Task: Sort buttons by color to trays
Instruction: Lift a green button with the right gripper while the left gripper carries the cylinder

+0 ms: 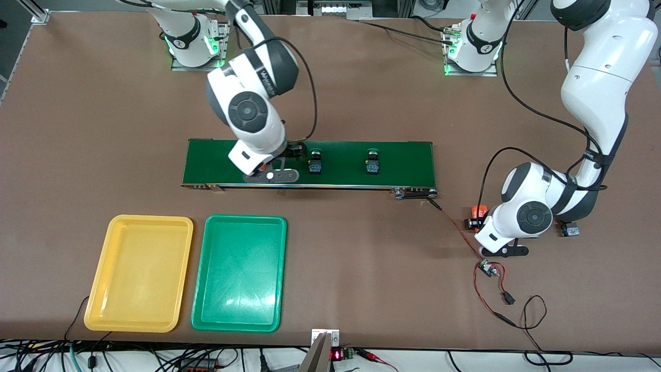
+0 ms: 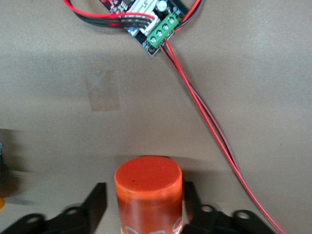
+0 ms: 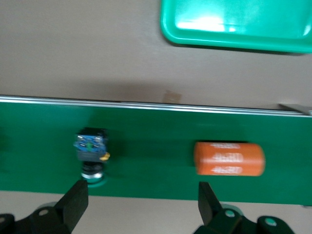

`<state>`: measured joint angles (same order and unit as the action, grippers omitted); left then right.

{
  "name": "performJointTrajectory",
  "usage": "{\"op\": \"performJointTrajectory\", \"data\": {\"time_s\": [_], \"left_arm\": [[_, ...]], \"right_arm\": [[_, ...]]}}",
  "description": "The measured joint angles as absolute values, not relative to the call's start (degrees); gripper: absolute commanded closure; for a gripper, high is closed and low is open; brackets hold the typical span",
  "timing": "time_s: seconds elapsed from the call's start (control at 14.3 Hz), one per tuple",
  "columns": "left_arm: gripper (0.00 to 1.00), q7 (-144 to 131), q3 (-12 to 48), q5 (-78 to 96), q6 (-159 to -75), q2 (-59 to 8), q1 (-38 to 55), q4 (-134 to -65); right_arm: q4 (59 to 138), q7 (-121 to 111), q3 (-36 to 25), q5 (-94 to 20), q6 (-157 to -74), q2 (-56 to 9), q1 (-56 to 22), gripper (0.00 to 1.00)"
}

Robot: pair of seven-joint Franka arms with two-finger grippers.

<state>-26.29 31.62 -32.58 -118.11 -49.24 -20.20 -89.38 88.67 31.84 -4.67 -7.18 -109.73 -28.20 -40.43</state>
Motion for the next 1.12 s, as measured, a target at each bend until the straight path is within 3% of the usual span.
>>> {"op": "performJointTrajectory", "data": {"time_s": [0.42,0.7,0.77,0.84,1.12], "left_arm": [[0.82,-26.3,36.9,-32.6,-108.2,-47.6,-20.5,-88.4],[0.83,-22.0,44.7,-32.6,-102.8,-45.4,-22.8,-88.4],[0.83,-17.9,46.8,-32.6,-102.4,-45.2,-24.0,-88.4],[0.83,-13.2,48.2,-32.6,-102.2,-45.1,-25.1,-88.4],[0.86,5.2,49.4,-32.6,-102.1,-45.1,-25.8,-88.6]], "right_arm": [[88.7,35.5,-4.7,-7.2,-114.8,-33.0,-43.5,0.0],[88.7,35.9,-4.7,-7.2,-116.0,-35.7,-44.8,0.04],[88.8,35.9,-4.7,-7.2,-116.0,-36.3,-44.8,0.12],[88.8,35.9,-4.8,-7.2,-116.0,-37.0,-44.8,0.35],[88.9,36.2,-5.4,-7.2,-116.1,-38.4,-44.4,0.82]]}}
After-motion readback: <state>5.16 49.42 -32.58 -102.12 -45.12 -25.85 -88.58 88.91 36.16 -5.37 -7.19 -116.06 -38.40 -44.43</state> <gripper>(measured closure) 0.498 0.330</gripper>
